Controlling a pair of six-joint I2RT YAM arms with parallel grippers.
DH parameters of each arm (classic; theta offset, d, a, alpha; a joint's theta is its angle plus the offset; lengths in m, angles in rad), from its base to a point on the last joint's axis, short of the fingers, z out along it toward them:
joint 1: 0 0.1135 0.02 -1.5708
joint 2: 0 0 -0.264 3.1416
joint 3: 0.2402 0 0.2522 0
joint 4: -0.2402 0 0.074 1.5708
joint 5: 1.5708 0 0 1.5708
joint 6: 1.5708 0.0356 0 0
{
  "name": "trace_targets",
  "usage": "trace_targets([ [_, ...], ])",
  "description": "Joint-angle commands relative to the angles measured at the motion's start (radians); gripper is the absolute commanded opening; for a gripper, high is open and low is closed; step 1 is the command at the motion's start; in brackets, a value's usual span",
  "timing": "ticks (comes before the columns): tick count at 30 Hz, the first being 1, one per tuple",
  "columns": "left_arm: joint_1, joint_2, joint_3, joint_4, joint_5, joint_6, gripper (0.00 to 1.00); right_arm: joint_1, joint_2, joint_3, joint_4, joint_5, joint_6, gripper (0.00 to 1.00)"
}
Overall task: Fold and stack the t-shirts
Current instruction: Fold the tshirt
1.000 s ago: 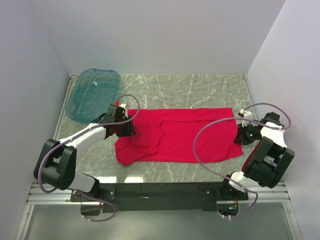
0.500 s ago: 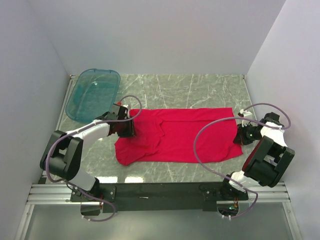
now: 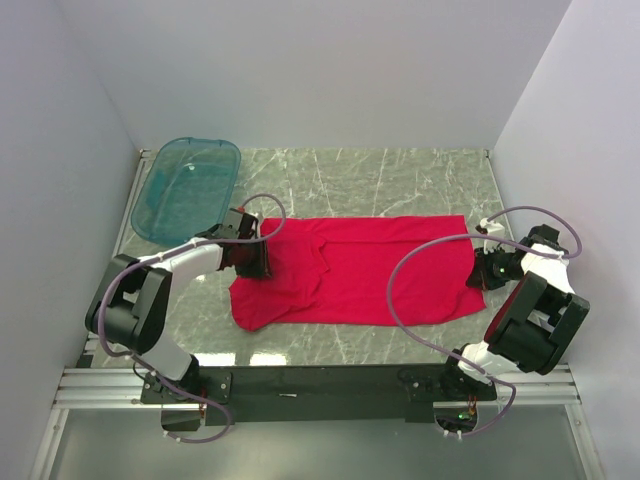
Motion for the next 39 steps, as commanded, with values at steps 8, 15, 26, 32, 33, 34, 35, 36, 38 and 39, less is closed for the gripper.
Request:
trace_targets([
  [8, -0.008, -0.027, 0.031, 0.004, 0.019, 0.009, 0.12, -0.007, 0.002, 0.016, -0.015, -0.027, -0.021, 0.06],
  [15, -0.009, -0.109, 0.039, 0.006, 0.009, 0.021, 0.01, -0.005, 0.000, 0.018, -0.029, -0.032, -0.029, 0.06],
  [26, -0.025, -0.331, 0.016, 0.027, 0.013, 0.088, 0.01, -0.007, -0.006, 0.055, -0.072, -0.052, -0.053, 0.06],
  [32, -0.025, -0.460, -0.001, 0.055, 0.004, 0.144, 0.01, -0.007, -0.018, 0.068, -0.080, -0.081, -0.043, 0.06],
  [33, -0.025, -0.468, 0.005, 0.056, 0.027, 0.153, 0.01, -0.007, -0.020, 0.067, -0.078, -0.082, -0.040, 0.06],
  [34, -0.025, -0.469, 0.008, 0.056, 0.035, 0.164, 0.01, -0.007, -0.021, 0.068, -0.080, -0.084, -0.040, 0.06],
  [35, -0.025, -0.474, 0.010, 0.058, 0.045, 0.171, 0.01, -0.007, -0.023, 0.068, -0.081, -0.085, -0.038, 0.06],
  [36, -0.025, -0.482, 0.014, 0.063, 0.059, 0.177, 0.01, -0.007, -0.023, 0.067, -0.081, -0.085, -0.038, 0.06],
  [38, -0.025, -0.501, 0.016, 0.072, 0.076, 0.193, 0.01, -0.007, -0.026, 0.065, -0.083, -0.084, -0.038, 0.06],
  [39, -0.025, -0.509, 0.017, 0.075, 0.078, 0.197, 0.01, -0.007, -0.024, 0.064, -0.081, -0.082, -0.038, 0.06],
])
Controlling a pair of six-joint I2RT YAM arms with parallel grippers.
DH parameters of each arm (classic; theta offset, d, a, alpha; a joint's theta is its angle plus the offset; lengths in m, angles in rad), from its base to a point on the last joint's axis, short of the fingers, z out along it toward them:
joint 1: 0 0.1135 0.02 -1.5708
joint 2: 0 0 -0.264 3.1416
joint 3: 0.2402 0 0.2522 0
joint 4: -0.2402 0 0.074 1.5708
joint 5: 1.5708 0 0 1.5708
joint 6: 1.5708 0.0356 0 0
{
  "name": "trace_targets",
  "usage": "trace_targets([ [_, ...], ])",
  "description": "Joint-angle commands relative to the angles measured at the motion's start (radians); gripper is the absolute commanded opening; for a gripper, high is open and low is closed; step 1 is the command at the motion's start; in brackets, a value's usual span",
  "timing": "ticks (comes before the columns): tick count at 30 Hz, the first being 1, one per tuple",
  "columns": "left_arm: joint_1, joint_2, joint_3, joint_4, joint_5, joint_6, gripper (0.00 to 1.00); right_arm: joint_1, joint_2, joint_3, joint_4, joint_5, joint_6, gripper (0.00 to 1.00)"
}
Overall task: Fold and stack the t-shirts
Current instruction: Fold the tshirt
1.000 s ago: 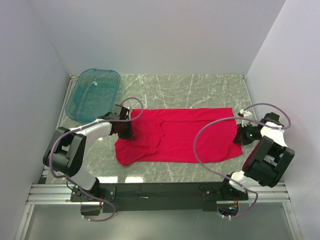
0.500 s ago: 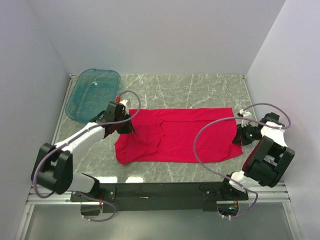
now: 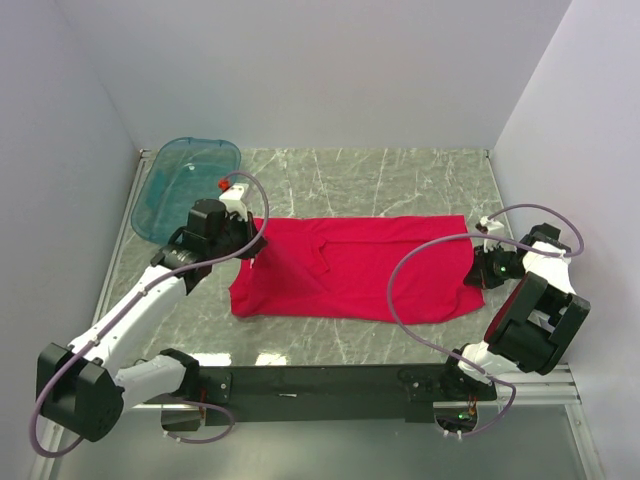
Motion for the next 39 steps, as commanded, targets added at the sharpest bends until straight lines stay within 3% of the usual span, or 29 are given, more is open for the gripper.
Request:
trace_targets([
  [1, -0.004, -0.046, 0.014, 0.053, 0.035, 0.057, 0.01, -0.007, -0.024, 0.035, -0.013, -0.025, -0.001, 0.06],
  [15, -0.004, -0.157, -0.011, 0.103, 0.102, 0.115, 0.01, -0.007, -0.013, 0.069, -0.036, -0.047, 0.019, 0.06],
  [29, -0.004, -0.229, -0.032, 0.086, 0.070, 0.124, 0.01, -0.007, -0.025, 0.087, -0.038, -0.065, 0.045, 0.07],
  [35, -0.004, -0.284, -0.066, 0.071, 0.115, 0.124, 0.01, -0.007, -0.053, 0.118, -0.131, -0.107, -0.030, 0.07],
  [39, -0.004, -0.300, -0.072, 0.051, 0.203, 0.141, 0.01, -0.007, -0.061, 0.118, -0.179, -0.041, -0.131, 0.07],
])
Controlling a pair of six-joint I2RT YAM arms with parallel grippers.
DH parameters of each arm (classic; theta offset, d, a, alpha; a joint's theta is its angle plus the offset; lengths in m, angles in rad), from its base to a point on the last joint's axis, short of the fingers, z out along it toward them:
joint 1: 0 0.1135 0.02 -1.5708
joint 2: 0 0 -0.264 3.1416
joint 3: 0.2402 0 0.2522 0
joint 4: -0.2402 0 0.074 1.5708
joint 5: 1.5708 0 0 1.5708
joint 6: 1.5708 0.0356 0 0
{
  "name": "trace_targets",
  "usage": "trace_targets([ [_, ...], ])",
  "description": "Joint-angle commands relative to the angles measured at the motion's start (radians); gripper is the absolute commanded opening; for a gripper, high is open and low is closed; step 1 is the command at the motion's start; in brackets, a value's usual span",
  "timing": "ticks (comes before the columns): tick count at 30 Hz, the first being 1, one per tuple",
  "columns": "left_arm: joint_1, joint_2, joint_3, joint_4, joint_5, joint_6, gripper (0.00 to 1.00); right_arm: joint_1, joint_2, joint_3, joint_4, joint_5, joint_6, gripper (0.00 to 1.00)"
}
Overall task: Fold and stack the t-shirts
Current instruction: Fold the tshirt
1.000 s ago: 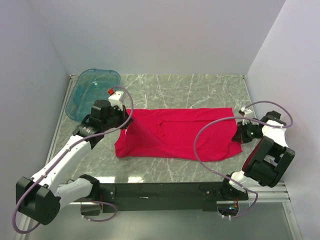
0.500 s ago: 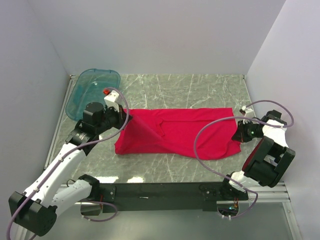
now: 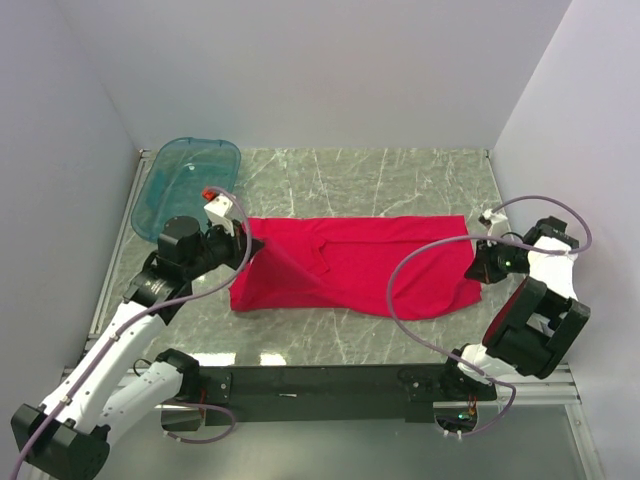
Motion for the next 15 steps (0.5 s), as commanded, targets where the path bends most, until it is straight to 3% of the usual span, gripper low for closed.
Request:
trace_targets([
  [1, -0.003, -0.027, -0.004, 0.015, 0.115, 0.027, 0.01, -0.007, -0.049, 0.022, -0.088, 0.057, -0.124, 0.08],
  [5, -0.003, -0.025, -0.013, -0.017, 0.272, 0.061, 0.01, -0.004, -0.060, -0.011, -0.214, 0.096, -0.317, 0.12],
  [8, -0.013, -0.019, -0.026, -0.054, 0.358, 0.095, 0.01, 0.034, -0.075, -0.025, -0.294, 0.104, -0.425, 0.21],
  [10, -0.021, -0.025, -0.033, -0.052, 0.419, 0.112, 0.01, 0.074, -0.092, -0.016, -0.326, 0.096, -0.459, 0.42],
  [14, -0.024, -0.030, -0.033, -0.098, 0.468, 0.133, 0.01, 0.258, -0.150, -0.001, -0.302, 0.061, -0.454, 0.63],
  [15, -0.024, -0.035, -0.038, -0.098, 0.479, 0.130, 0.01, 0.368, -0.164, 0.001, -0.291, 0.037, -0.460, 0.71],
])
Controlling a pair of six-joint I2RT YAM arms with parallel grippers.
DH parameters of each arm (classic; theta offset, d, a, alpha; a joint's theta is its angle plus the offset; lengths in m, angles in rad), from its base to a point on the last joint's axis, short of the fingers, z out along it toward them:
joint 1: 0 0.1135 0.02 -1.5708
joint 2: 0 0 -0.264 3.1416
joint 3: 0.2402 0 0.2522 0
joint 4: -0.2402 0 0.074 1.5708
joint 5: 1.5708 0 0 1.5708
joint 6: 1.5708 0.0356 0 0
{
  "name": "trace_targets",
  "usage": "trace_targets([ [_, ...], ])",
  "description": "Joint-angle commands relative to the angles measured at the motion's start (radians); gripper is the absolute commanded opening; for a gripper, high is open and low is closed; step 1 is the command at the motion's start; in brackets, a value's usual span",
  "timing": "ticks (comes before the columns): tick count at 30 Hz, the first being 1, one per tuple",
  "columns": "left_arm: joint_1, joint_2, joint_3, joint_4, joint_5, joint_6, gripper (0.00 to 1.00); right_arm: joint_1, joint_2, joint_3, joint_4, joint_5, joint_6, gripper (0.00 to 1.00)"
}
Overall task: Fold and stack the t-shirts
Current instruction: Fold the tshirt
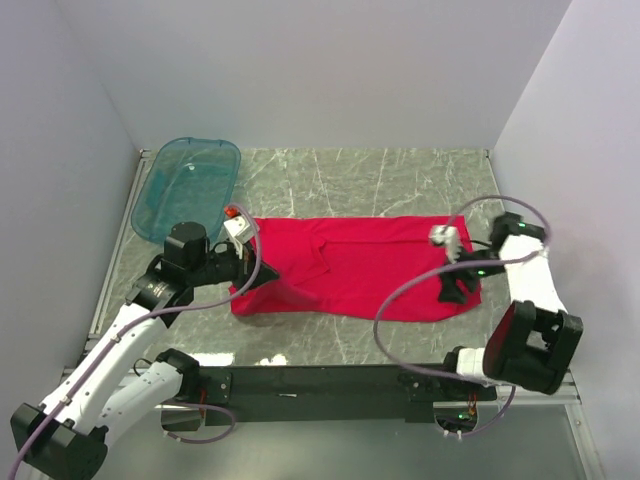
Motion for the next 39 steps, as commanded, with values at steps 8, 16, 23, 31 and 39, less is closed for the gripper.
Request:
trace_targets([
  [8, -0.031, -0.079, -0.032, 0.009, 0.092, -0.027, 0.01, 0.694, 0.095, 0.278, 0.122, -0.305, -0.118, 0.91],
  [16, -0.038, -0.051, 0.002, -0.041, 0.124, 0.030, 0.01, 0.999, 0.557, 0.854, 0.004, -0.352, -0.145, 0.86],
  [23, -0.042, -0.059, -0.005, -0.054, 0.102, 0.055, 0.01, 1.173, 0.679, 0.924, -0.005, -0.337, -0.211, 0.85],
  [31, -0.042, -0.093, -0.007, -0.061, 0.064, 0.059, 0.01, 1.256, 0.688, 0.874, -0.071, -0.300, -0.300, 0.81],
  [39, -0.042, -0.125, -0.007, -0.075, 0.024, 0.072, 0.01, 1.253, 0.636, 0.803, 0.014, -0.217, -0.192, 0.47],
])
